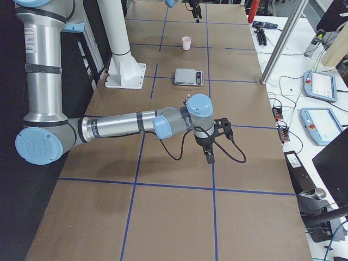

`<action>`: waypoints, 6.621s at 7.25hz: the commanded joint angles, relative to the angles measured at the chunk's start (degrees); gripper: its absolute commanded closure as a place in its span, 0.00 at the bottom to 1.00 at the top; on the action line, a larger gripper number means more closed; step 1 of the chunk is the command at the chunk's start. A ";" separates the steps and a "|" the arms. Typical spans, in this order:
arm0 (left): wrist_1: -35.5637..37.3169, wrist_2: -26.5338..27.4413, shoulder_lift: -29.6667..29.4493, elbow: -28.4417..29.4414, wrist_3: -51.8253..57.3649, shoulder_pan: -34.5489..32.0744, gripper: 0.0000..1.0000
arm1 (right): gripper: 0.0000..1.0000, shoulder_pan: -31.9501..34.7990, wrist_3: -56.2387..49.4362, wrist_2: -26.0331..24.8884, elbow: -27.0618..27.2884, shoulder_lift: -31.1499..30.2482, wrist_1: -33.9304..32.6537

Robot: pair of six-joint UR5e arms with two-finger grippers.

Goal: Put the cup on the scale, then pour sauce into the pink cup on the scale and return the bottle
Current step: 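Reach the left gripper to the pink cup and grasp its rim, then carry the pink cup with the left gripper onto the scale, then release the cup and withdraw the left gripper while the right arm approaches, then lower the right gripper to the clear bottle's metal cap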

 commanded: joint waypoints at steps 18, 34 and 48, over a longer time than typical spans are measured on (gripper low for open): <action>48.41 2.83 -46.48 3.53 -23.65 19.96 1.00 | 0.00 -0.02 0.09 0.05 0.36 0.12 0.06; 53.31 -1.98 -35.35 -8.48 8.83 5.71 0.00 | 0.00 -0.89 9.62 6.00 7.71 0.47 -0.03; 50.43 -27.14 -7.17 12.02 65.54 -39.87 0.00 | 0.00 -65.02 69.67 -56.59 30.52 -9.89 8.92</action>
